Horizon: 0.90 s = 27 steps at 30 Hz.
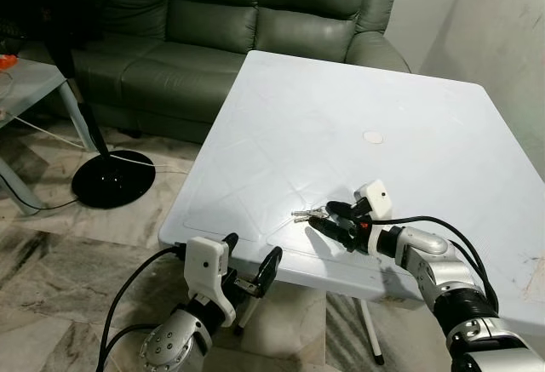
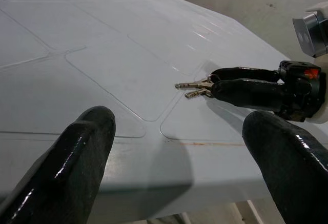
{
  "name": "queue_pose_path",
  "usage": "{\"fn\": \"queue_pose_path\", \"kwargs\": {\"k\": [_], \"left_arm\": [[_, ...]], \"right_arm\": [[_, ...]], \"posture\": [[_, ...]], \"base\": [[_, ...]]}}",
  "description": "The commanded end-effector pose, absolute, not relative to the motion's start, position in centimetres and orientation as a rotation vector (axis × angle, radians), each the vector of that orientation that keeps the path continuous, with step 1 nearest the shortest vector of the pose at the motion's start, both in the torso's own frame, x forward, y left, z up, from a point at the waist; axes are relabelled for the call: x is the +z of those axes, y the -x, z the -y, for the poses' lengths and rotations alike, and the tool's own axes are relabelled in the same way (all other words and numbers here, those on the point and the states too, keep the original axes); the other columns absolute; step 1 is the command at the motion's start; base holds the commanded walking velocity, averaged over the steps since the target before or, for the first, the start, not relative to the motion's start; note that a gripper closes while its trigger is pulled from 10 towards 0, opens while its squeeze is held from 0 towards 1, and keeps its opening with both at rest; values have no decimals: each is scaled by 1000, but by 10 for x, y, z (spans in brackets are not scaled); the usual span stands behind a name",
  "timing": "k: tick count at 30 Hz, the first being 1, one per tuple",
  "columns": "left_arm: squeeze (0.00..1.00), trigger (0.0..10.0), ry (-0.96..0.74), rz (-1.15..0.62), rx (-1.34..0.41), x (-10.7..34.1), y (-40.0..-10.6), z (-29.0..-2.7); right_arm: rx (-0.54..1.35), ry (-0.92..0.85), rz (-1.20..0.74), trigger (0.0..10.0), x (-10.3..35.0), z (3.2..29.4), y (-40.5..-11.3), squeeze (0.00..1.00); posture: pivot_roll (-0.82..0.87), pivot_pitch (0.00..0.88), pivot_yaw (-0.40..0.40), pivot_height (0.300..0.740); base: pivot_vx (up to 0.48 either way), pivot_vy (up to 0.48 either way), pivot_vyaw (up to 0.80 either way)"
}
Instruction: Hang keys on a hook
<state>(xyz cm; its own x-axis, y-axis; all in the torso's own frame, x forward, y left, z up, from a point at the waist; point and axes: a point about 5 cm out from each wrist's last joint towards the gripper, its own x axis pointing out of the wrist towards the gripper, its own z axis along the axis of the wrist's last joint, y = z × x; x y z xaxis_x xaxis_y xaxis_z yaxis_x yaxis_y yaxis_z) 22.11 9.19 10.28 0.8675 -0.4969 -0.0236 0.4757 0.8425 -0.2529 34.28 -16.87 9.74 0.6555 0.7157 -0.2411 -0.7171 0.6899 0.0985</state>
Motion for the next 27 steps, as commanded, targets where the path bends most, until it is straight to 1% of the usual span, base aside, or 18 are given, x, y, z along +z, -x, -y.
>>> {"fn": "queue_pose_path", "kwargs": {"k": [1, 27], "left_arm": [[0, 10000, 242, -84, -512, 106, -221, -92], [0, 10000, 243, -74, -514, 106, -227, -89]], "right_arm": [[805, 17, -260, 0, 102, 175, -345, 0], [805, 32, -242, 0, 103, 178, -347, 0]], "posture": [[92, 118, -97, 740], [92, 81, -95, 740]], "base": [[0, 0, 0], [0, 0, 0]]}}
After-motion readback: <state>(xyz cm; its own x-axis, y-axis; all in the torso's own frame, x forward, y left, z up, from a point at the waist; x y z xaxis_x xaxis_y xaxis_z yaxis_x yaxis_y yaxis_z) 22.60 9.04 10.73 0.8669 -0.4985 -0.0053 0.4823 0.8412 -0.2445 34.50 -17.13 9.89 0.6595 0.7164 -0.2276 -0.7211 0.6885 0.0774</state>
